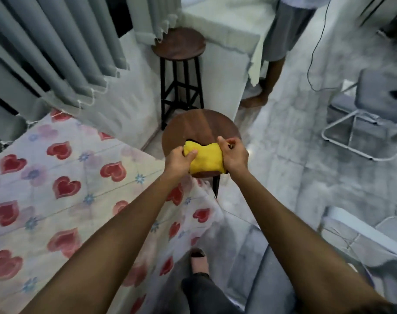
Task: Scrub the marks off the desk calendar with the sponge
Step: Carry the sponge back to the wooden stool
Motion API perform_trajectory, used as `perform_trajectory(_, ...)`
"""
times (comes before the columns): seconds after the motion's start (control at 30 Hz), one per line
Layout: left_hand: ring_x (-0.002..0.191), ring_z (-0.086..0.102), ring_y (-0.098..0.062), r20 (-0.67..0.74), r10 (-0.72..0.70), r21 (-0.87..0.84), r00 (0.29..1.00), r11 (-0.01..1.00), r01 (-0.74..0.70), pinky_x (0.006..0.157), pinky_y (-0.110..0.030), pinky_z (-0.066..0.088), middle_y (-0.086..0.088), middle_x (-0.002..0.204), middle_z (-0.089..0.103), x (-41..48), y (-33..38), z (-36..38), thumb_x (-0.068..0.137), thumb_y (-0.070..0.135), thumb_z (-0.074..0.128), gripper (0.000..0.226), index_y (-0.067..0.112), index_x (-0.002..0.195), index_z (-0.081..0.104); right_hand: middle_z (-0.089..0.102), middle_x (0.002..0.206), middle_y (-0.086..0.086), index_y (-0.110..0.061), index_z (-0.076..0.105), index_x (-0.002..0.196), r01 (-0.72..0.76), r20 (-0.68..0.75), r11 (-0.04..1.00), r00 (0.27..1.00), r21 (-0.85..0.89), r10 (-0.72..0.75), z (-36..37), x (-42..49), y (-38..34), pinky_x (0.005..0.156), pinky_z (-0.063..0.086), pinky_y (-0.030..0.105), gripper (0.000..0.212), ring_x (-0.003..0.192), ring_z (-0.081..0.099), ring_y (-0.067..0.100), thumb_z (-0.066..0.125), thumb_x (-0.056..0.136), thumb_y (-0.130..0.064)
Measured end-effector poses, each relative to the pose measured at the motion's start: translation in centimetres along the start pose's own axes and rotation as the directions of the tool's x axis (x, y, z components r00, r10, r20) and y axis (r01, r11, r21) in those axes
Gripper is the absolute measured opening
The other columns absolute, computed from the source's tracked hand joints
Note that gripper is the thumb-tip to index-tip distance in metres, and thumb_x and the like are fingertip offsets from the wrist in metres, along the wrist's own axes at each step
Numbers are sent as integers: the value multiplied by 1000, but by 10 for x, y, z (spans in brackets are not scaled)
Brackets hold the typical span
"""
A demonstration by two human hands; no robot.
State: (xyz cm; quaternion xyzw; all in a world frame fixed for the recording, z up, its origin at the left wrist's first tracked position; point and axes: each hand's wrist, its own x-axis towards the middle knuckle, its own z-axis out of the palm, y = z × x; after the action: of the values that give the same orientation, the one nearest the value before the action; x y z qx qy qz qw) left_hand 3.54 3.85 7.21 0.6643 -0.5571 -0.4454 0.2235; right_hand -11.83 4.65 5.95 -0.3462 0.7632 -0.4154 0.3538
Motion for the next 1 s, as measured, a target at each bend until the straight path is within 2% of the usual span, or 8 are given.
perform_trajectory(0.23,117,55,-37,-100,-121,157,988,978,136,92,-37,43,-22,128,58,71,-6,46,92,26,58,46,7,131,45,58,120,21,-2,54,120,90,136,962,989,-256,-56,28,89,34,92,41,37,44,112,53,33,60,91,-35)
perform_trajectory(0.37,118,53,-39,-137,-20,376,990,924,71,95,-44,43,-21,133,54,84,-16,65,95,20,50,48,11,140,35,45,136,21,-4,48,131,261,199,892,960,-369,-198,37,98,55,100,35,35,39,122,45,34,52,95,-17)
perform_trajectory(0.43,124,47,-34,-138,157,578,978,815,-49,97,-45,41,-16,142,46,81,-22,74,97,23,44,49,13,144,33,35,151,13,-8,39,142,401,265,763,915,-507,-305,34,96,68,110,28,43,45,137,31,31,40,99,-20)
perform_trajectory(0.5,140,32,-29,-27,282,730,959,661,-174,109,-45,31,-10,155,30,76,-28,79,100,32,34,53,14,149,26,23,159,-1,-17,27,149,477,327,610,878,-633,-349,27,92,81,113,23,45,50,146,17,23,30,102,-32)
perform_trajectory(0.6,150,3,-29,190,166,831,968,498,-248,119,-51,3,-7,163,7,74,-40,85,101,41,19,61,10,152,7,10,162,-4,-21,11,152,505,430,483,863,-715,-266,17,90,92,117,13,47,55,149,5,22,20,102,-41)
perform_trajectory(0.77,149,-5,-29,267,69,840,961,472,-267,117,-52,-6,-8,163,3,77,-29,71,102,41,15,62,7,152,1,4,163,-1,-18,5,152,481,477,419,870,-770,-123,19,94,72,118,4,52,57,149,-3,24,14,102,-41)
perform_trajectory(0.87,150,-2,-26,155,151,830,976,516,-211,118,-50,-4,-8,163,6,64,-25,40,102,36,16,58,7,152,5,9,162,0,-15,9,152,529,501,393,847,-752,-180,29,79,43,118,6,53,56,149,2,25,16,102,-39)
perform_trajectory(1.0,150,4,-26,-20,140,824,990,563,-64,119,-48,1,-10,162,10,34,-41,-26,101,34,21,59,7,152,8,9,162,-1,-15,9,152,675,626,318,737,-666,-254,66,42,-6,118,7,52,55,149,1,24,18,102,-37)
